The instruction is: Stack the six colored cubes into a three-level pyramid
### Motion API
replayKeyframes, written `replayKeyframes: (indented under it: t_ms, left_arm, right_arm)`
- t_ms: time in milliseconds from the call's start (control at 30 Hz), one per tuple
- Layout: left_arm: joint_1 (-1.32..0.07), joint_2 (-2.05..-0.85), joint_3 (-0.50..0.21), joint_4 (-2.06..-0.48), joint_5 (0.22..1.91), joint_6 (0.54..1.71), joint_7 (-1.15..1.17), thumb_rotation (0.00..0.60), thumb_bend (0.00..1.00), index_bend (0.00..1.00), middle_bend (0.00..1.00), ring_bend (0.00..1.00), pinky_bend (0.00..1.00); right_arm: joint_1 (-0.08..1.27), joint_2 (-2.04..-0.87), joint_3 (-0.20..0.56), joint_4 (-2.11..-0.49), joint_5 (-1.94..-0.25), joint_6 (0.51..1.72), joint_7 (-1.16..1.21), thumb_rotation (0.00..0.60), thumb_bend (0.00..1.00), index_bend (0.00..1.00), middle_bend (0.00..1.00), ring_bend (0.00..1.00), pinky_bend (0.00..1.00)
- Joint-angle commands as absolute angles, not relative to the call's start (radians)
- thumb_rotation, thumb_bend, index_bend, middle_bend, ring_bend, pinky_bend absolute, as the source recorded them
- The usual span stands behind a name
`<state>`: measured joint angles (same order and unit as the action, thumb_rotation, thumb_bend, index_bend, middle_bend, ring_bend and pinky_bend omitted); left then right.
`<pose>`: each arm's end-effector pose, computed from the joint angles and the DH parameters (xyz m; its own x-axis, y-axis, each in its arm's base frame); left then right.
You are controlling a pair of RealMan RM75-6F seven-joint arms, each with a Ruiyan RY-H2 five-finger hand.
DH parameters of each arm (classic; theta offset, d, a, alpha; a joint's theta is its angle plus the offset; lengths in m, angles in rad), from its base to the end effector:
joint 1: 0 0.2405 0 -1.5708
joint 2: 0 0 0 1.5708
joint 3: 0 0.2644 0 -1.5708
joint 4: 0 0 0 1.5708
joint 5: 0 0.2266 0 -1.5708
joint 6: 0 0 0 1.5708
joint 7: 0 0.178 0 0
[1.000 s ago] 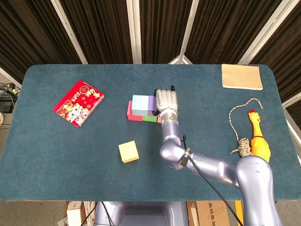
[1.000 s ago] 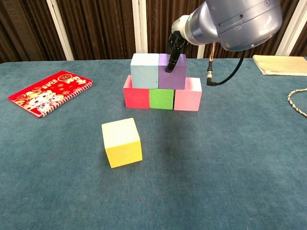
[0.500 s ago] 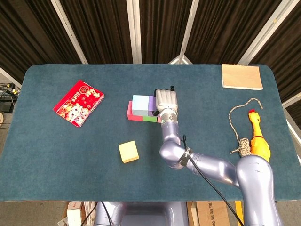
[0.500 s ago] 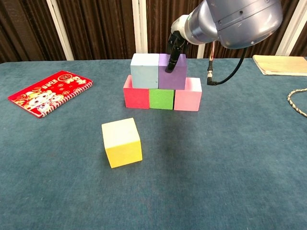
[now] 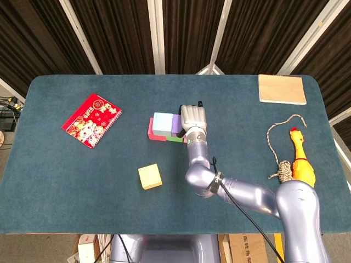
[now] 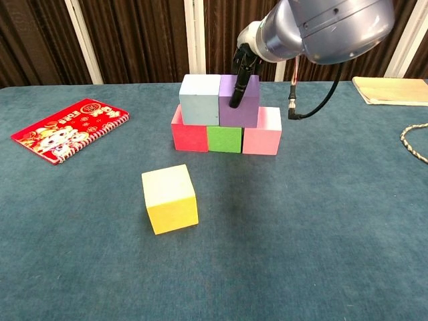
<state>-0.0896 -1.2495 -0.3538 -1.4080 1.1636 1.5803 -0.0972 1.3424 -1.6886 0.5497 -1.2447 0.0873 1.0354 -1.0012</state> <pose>-0.3741 0.2608 0.2238 0.3267 -0.4202 0.8466 0.9295 0.3052 -0.2072 0.0082 -0.4957 -0.0397 0.3321 -0.3694 0.8679 -0.9279 0.0374 0.3710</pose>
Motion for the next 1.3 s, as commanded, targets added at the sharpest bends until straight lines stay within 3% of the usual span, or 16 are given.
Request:
replayKeyframes:
  t_ms: [33, 1300]
  left_arm:
    - [-0.09, -1.25, -0.354, -1.407, 1.163, 1.58, -0.096, 0.6, 0.32, 0.16, 0.1, 0.01, 0.0]
    - [-0.091, -1.252, -0.353, -1.405, 1.164, 1.579, -0.093, 0.6, 0.32, 0.16, 0.1, 0.01, 0.0]
  right_arm:
    - [1.343, -1.689, 0.55, -1.243, 0.085, 1.037, -1.0, 0.6, 0.13, 0.34, 0.4, 0.25, 0.0]
    - [1.352, -1.728, 0.545, -1.17, 0.05, 1.033, -0.994, 0.6, 0.13, 0.31, 0.33, 0.22, 0.0]
